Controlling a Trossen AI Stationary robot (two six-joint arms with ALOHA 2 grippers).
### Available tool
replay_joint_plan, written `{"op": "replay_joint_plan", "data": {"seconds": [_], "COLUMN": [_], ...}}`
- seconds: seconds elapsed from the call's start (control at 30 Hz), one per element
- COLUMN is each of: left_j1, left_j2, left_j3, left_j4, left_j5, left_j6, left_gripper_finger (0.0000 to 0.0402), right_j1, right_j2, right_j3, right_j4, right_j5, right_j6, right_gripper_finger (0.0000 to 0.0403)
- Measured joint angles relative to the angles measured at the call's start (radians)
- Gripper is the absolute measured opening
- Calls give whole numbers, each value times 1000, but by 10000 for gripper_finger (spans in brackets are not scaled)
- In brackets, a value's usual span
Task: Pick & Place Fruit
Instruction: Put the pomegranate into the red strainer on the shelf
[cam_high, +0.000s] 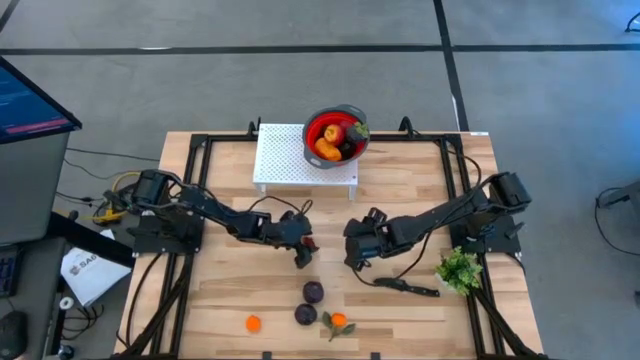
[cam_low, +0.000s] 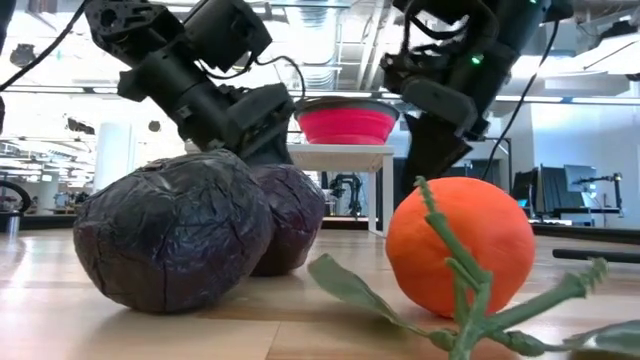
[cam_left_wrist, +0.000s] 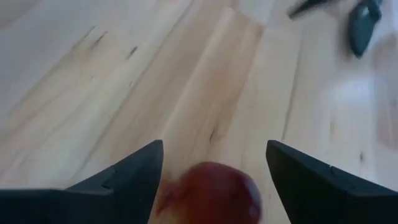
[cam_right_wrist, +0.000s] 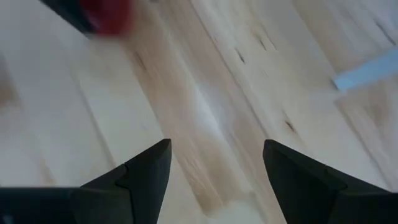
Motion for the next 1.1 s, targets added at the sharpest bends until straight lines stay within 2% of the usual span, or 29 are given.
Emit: {"op": "replay_joint_plan", "data": {"seconds": [0.27, 0.4, 0.57, 0.87, 1.1], "left_j1": [0, 1, 3, 3, 3], "left_j2": [-5, -5, -5, -6, -6], "left_j3": [-10, -11, -11, -11, -11], "left_j4": [-4, -4, -4, -4, -81], "left_j5": [146, 159, 159, 155, 128], "left_j6": [319, 396, 353, 72, -28], "left_gripper_finger": [275, 281, 286, 287, 287], "right_j1": [26, 42, 46, 45, 45], "right_j2": [-1, -1, -1, -1, -1], "right_j3": [0, 0, 0, 0, 0], "right_j4": [-4, -1, 0, 1, 9], "right_j5": [31, 32, 32, 32, 32], "right_j6": [-9, -7, 9, 11, 11], "right_gripper_finger": [249, 249, 249, 249, 249]}}
